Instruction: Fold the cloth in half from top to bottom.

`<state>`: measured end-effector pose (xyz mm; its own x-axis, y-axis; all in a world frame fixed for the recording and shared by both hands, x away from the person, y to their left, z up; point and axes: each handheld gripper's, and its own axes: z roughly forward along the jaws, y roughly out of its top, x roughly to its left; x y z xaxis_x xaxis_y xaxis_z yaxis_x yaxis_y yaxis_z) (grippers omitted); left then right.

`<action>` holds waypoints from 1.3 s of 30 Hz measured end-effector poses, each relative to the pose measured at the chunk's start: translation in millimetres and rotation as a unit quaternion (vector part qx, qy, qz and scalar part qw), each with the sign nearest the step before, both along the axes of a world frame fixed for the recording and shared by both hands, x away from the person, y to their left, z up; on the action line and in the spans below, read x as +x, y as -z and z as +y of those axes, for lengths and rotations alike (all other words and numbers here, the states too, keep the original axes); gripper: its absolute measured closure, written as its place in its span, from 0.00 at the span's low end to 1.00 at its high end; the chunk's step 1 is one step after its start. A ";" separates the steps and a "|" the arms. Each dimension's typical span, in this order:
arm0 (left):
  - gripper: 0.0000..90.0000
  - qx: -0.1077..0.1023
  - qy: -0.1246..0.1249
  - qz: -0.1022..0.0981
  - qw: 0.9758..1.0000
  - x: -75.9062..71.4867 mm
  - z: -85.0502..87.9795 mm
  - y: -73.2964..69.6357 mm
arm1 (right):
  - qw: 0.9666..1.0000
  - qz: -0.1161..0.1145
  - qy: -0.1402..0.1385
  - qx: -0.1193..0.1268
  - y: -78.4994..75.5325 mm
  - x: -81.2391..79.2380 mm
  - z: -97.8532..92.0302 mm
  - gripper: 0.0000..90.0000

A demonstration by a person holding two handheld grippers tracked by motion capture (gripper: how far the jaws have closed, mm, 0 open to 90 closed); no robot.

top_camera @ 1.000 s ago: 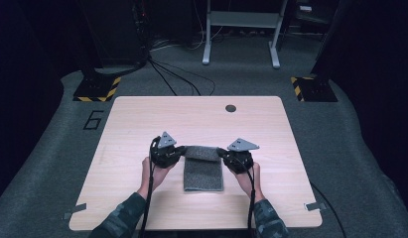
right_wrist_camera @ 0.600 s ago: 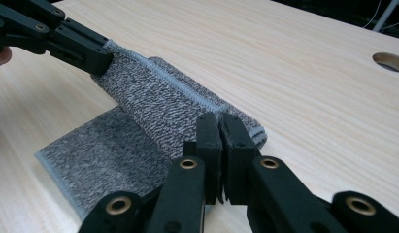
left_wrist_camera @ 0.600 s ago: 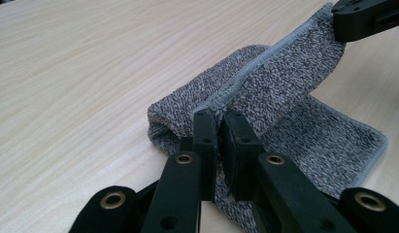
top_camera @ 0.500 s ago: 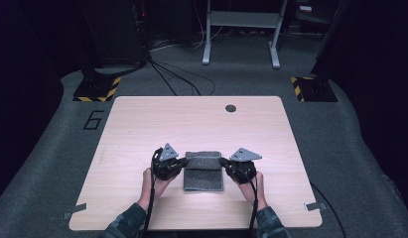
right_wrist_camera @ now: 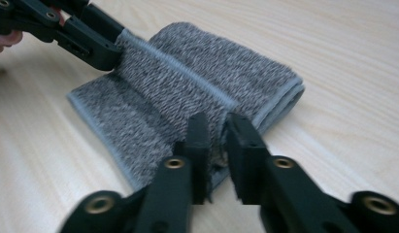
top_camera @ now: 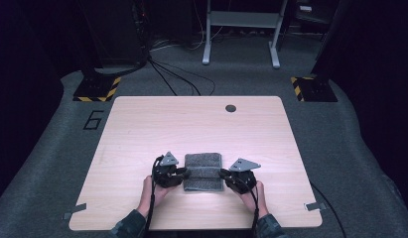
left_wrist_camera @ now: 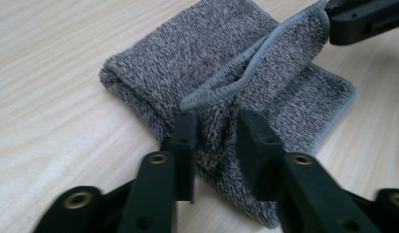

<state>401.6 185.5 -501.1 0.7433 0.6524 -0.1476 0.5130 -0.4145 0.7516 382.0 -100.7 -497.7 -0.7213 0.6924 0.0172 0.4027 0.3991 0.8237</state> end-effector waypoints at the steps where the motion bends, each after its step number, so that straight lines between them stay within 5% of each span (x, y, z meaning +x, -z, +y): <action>1: 0.70 0.000 0.000 0.000 1.000 0.0 0.0 0.0 | 1.000 0.000 0.000 0.000 0.0 0.0 0.0 0.86; 7: 0.48 -0.031 -0.025 0.001 0.999 -8.5 22.4 -10.5 | 0.999 -0.004 0.012 0.039 -11.5 -5.4 -22.4 0.57; 12: 0.40 -0.048 -0.060 -0.016 0.997 0.8 31.3 -24.1 | 0.997 0.007 0.044 0.068 -24.5 3.6 -28.2 0.48; 16: 0.36 -0.024 -0.059 -0.014 0.998 9.2 19.4 -25.5 | 0.997 0.027 0.054 0.047 -22.7 11.2 -15.9 0.39; 19: 0.31 0.022 -0.047 -0.013 0.999 10.0 2.7 -17.8 | 0.997 0.051 0.061 0.010 -10.1 16.9 1.8 0.25; 20: 0.29 0.063 -0.034 -0.030 0.997 3.8 -5.7 -13.0 | 0.996 0.060 0.062 0.004 -6.8 17.2 3.7 0.23; 22: 0.26 0.080 -0.027 -0.035 0.996 -1.6 -9.4 -7.5 | 0.996 0.061 0.067 -0.014 0.3 16.2 5.7 0.21; 32: 0.23 0.104 -0.036 -0.020 0.994 -4.9 0.8 14.1 | 0.993 0.072 0.074 -0.053 15.3 11.9 8.7 0.19; 39: 0.20 0.112 -0.035 -0.022 0.993 -5.1 -0.4 12.9 | 0.992 0.063 0.075 -0.075 20.2 8.4 13.5 0.20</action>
<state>396.5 185.1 -514.0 0.6980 0.7150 0.0398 0.5144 -0.5393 0.6667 390.4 -87.2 -517.9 -0.6080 0.7939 -0.0107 0.5638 0.4412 0.6982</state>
